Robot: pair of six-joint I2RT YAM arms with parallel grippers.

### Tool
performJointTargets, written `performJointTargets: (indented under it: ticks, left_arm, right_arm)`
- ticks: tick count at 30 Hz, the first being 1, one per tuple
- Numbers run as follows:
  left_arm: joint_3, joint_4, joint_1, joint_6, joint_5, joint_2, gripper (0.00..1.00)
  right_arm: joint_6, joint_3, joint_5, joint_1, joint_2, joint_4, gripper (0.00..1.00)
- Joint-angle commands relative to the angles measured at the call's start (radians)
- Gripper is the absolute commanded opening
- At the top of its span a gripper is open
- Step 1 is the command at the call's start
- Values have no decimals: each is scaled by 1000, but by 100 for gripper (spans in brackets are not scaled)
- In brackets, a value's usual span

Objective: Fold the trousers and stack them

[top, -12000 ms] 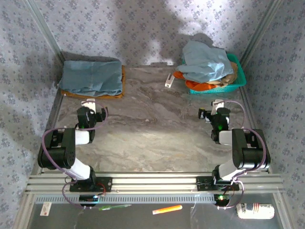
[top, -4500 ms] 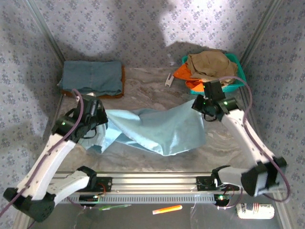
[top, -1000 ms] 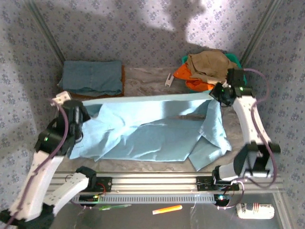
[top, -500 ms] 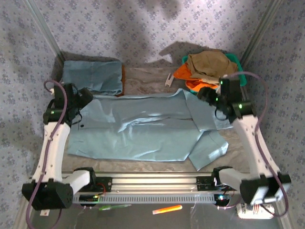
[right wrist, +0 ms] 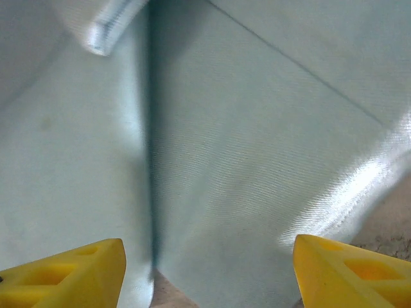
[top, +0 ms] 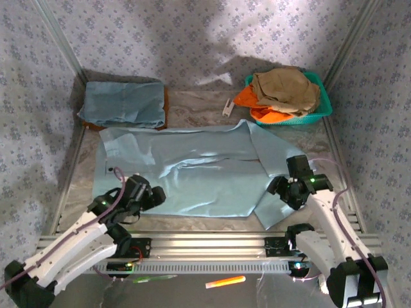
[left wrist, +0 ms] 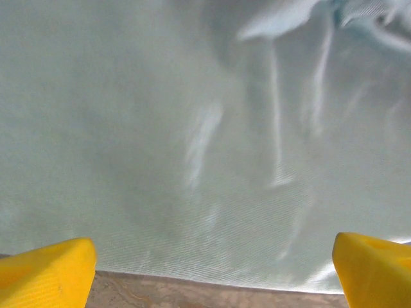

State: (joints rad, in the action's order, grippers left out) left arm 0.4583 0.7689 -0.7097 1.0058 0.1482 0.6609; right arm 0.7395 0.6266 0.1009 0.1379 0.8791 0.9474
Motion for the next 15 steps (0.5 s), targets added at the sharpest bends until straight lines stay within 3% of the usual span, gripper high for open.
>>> performJointTargets:
  ticks: [1,6,10,11,13,15]
  left_arm:
    - [-31,-77,-37,102,54,55,98]
    - [-62,-137,-30,79,101,134,99]
    - [-76,-207,1,50,68,203,98]
    - [-78,-218,5,45,59,221,95]
    - [-84,-250,9,34,44,247,82]
    - [-104,-278,9,30,36,245,56]
  right_arm:
    - [59,-48,41,-27,33,-27,72]
    - [46,-79,49,-50,145,-96,72]
    - [26,-75,39,-57,206,-134,63]
    - [22,-75,38,-58,210,-139,58]
    - [13,-74,26,-63,213,-143,34]
    - [5,-74,10,-68,199,-139,15]
